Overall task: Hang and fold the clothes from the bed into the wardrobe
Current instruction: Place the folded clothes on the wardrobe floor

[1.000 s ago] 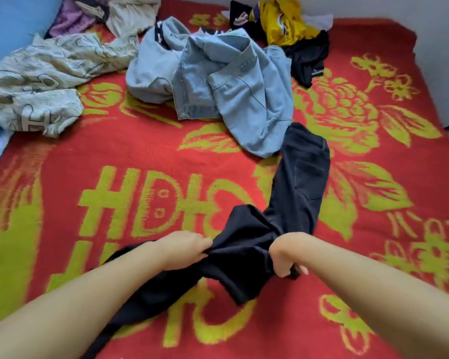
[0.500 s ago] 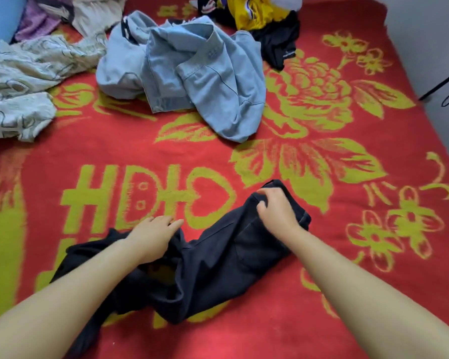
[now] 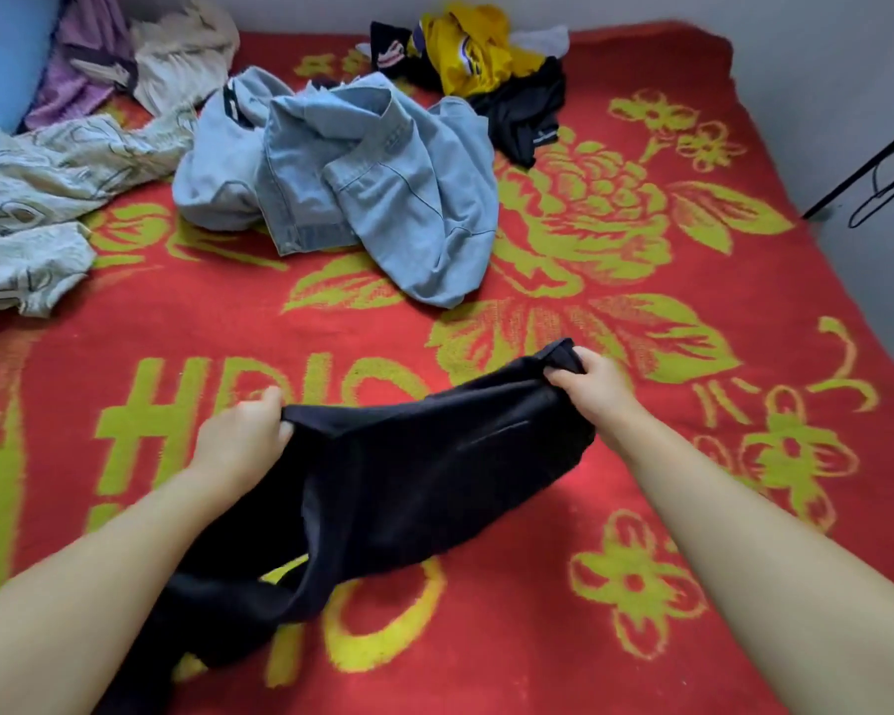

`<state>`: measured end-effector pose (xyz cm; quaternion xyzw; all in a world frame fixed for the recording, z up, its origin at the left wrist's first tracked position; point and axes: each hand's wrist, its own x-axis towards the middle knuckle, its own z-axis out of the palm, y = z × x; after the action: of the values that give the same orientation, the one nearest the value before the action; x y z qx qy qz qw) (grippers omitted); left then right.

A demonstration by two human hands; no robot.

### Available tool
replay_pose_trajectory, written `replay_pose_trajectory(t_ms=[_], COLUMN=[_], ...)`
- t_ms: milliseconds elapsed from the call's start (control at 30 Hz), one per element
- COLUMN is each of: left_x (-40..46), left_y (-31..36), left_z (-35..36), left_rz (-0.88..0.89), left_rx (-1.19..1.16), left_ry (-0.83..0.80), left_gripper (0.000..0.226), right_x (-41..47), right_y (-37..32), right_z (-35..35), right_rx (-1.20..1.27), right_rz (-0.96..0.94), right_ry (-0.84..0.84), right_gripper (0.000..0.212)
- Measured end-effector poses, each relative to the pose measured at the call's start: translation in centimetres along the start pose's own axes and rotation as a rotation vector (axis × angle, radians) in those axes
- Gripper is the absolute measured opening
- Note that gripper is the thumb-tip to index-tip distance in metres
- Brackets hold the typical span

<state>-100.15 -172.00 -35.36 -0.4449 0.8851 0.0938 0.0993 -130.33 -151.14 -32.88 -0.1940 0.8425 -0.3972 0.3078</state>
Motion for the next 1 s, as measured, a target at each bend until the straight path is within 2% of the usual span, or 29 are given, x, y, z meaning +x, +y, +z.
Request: replay_pose_trajectory(t_ms=[100, 167, 233, 300, 367, 433, 467, 500, 533, 567, 600, 633, 733, 867, 933, 1000], left_x=[1.3, 0.1, -2.2, -4.7, -6.9, -8.2, -8.5, -8.6, -8.5, -7.9, -7.1, -6.2, -2.3, 2.7, 4.4, 5.3], left_y=[2.5, 4.6, 6.5, 7.8, 8.8, 9.3, 9.8, 10.3, 10.7, 11.2, 11.6, 12.1, 14.2, 17.5, 18.6, 19.1], left_z=[-5.4, -6.9, -6.2, -3.3, 0.6, 4.2, 4.9, 4.7, 4.6, 4.7, 4.7, 4.6, 4.9, 6.2, 6.7, 7.3], left_rz=[0.132, 0.349, 0.578, 0.715, 0.716, 0.663, 0.640, 0.622, 0.636, 0.649, 0.626, 0.581, 0.493, 0.532, 0.537, 0.540], left_rx=[-0.226, -0.178, -0.061, 0.142, 0.400, 0.487, 0.445, 0.384, 0.286, 0.203, 0.121, 0.042, -0.022, 0.194, 0.305, 0.406], left_ry=[0.397, 0.485, 0.381, 0.179, -0.160, -0.465, -0.486, -0.420, -0.274, -0.143, -0.003, 0.047, -0.004, -0.182, -0.294, -0.377], left_gripper=[0.024, 0.034, 0.040, 0.036, 0.025, 0.031, 0.026, 0.018, 0.013, 0.016, 0.018, 0.015, 0.052, 0.077, 0.084, 0.084], right_x=[-0.7, -2.2, -4.1, -5.6, -6.7, -6.9, -6.8, -6.4, -6.1, -5.8, -5.5, -5.1, -3.1, 0.5, 1.4, 1.2], right_y=[-1.4, -0.1, 3.0, 6.6, 9.9, 11.8, 12.4, 12.6, 12.7, 12.6, 12.4, 12.0, 11.3, 10.9, 11.0, 11.4], right_z=[-5.0, -7.0, -8.6, -9.5, -10.2, -10.6, -10.6, -10.5, -10.1, -9.5, -8.9, -8.1, -5.8, -4.2, -4.0, -4.3], right_rx=[0.183, 0.116, -0.079, -0.262, -0.377, -0.461, -0.503, -0.529, -0.514, -0.486, -0.480, -0.512, -0.759, -0.917, -1.028, -1.056], right_rz=[-0.176, -0.160, -0.063, 0.137, 0.369, 0.505, 0.508, 0.455, 0.368, 0.258, 0.144, 0.045, -0.097, 0.033, 0.098, -0.004], right_ry=[0.078, 0.060, 0.034, -0.006, -0.022, 0.023, 0.071, 0.129, 0.169, 0.189, 0.158, 0.067, -0.240, -0.345, -0.401, -0.443], right_gripper=[0.020, 0.032, 0.039, 0.038, 0.037, 0.039, 0.042, 0.045, 0.049, 0.053, 0.056, 0.059, 0.073, 0.088, 0.076, 0.043])
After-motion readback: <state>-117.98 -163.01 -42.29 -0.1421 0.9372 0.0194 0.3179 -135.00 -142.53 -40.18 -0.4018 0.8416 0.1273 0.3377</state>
